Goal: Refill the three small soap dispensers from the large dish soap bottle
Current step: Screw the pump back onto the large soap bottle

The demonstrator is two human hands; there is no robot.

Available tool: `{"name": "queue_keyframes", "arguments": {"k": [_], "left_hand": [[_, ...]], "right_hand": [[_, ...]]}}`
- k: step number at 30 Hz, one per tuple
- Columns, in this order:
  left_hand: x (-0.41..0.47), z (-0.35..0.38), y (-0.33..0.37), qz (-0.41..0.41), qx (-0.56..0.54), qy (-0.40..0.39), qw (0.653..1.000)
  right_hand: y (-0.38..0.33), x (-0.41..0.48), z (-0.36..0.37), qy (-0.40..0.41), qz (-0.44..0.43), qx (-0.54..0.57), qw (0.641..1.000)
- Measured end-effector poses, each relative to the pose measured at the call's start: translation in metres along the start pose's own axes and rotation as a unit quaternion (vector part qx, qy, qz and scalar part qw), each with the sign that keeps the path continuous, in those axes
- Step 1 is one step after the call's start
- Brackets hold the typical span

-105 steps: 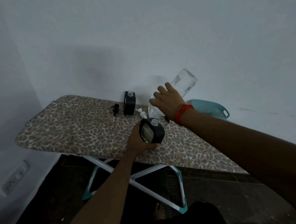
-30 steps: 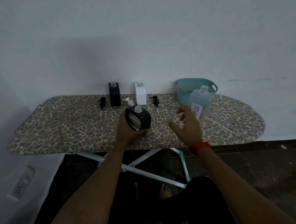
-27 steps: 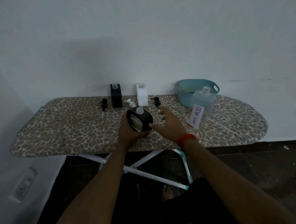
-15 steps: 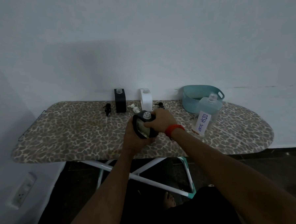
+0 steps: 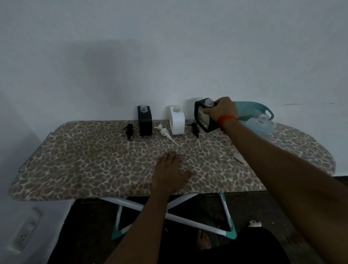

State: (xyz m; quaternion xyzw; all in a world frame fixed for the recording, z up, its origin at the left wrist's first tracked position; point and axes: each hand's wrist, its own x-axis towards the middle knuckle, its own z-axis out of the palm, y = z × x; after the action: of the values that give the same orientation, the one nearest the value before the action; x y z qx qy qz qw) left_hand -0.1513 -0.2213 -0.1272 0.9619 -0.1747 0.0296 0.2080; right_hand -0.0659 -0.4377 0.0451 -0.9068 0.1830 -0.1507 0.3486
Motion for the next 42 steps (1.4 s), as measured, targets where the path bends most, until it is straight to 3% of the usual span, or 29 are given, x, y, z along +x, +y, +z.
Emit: {"name": "queue_keyframes", "arguments": {"k": [6, 15, 21, 26, 28, 30, 34, 42], "left_hand": [[0.004, 0.006, -0.001, -0.012, -0.003, 0.01, 1.0], [0.005, 0.009, -0.002, -0.011, 0.0, 0.027, 1.0], [0.004, 0.003, 0.002, -0.021, -0.002, 0.014, 1.0], [0.004, -0.004, 0.007, -0.042, 0.001, -0.022, 0.999], [0.006, -0.008, 0.012, -0.063, -0.004, -0.038, 0.997], [0.009, -0.012, 0.024, -0.103, -0.044, -0.044, 0.993], [0.021, -0.01, 0.084, -0.127, -0.258, 0.018, 0.958], [0.063, 0.014, 0.209, -0.038, -0.41, 0.033, 0.911]], "right_hand": [[0.02, 0.023, 0.037, 0.035, 0.078, -0.033, 0.996], [0.045, 0.034, 0.055, 0.048, 0.075, -0.027, 0.996], [0.038, 0.004, 0.057, 0.071, -0.041, -0.033, 0.996], [0.025, -0.072, 0.046, 0.076, -0.134, 0.06, 0.986], [0.043, -0.111, 0.036, 0.113, -0.164, 0.103, 0.975], [0.076, -0.145, 0.022, 0.166, -0.179, 0.136, 0.96], [0.153, -0.172, -0.015, 0.258, -0.145, 0.14, 0.945], [0.227, -0.129, -0.076, 0.256, -0.071, 0.086, 0.96]]}}
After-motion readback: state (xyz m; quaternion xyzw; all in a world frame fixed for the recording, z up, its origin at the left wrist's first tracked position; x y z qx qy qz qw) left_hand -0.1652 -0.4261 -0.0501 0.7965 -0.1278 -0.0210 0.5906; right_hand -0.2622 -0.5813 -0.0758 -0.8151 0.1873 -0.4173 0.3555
